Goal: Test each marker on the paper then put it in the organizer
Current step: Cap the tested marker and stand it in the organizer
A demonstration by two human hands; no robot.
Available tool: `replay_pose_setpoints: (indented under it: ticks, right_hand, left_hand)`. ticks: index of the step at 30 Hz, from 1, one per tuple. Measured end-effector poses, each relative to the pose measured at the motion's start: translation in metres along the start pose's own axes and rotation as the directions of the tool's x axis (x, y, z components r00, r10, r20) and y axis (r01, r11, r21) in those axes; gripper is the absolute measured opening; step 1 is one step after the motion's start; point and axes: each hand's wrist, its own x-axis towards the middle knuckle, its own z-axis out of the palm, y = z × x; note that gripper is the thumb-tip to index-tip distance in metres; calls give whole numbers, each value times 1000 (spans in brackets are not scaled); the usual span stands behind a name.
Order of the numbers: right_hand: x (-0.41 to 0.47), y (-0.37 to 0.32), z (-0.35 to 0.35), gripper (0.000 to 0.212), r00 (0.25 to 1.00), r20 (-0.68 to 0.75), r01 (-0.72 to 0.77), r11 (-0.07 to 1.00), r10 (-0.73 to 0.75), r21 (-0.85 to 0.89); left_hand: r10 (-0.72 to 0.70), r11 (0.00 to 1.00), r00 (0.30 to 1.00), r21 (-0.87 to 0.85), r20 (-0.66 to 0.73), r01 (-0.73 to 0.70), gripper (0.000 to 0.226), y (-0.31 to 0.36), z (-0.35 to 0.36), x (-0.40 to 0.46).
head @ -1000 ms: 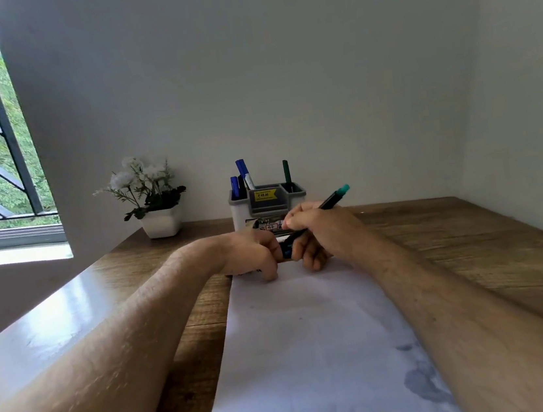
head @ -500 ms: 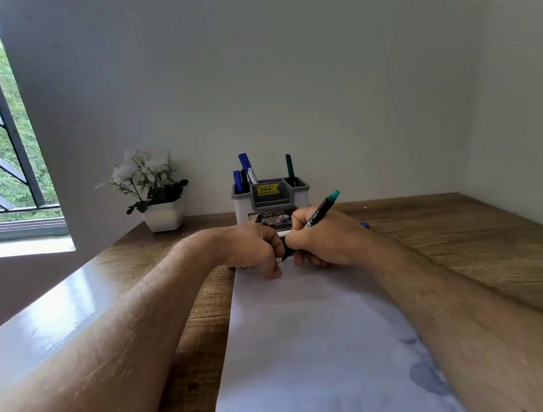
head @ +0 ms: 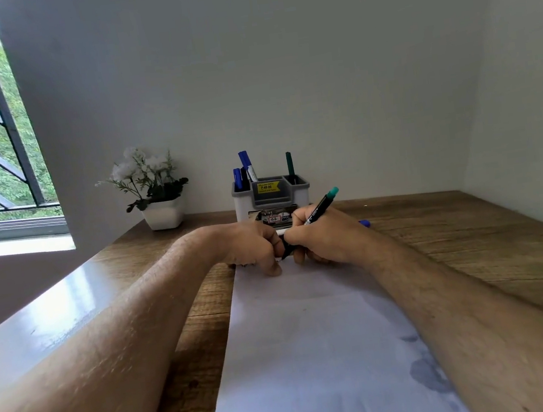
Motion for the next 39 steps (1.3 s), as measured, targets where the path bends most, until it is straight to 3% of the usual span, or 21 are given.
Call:
replay_pose_setpoints:
  ticks: [8, 23, 33, 39]
  right_hand:
    - [3, 1, -2, 22, 999, 8, -43, 997, 42, 67]
    - [4, 1, -1, 19, 998, -11, -59, 998, 60, 33]
    - [3, -2, -1, 22, 990, -106, -97, 995, 94, -28]
    - [4, -1, -2, 22, 988, -122, -90, 993, 99, 75]
  left_hand:
    - [-1, 1000, 1000, -5, 10, 1, 24, -2, 0, 2]
    - [8, 1000, 1000, -16, 12, -7, 25, -2, 0, 3]
    - [-3, 1000, 1000, -9, 19, 3, 32, -1, 0, 0]
    - [-3, 1000, 1000, -10, -15, 3, 24, -4, 0, 0]
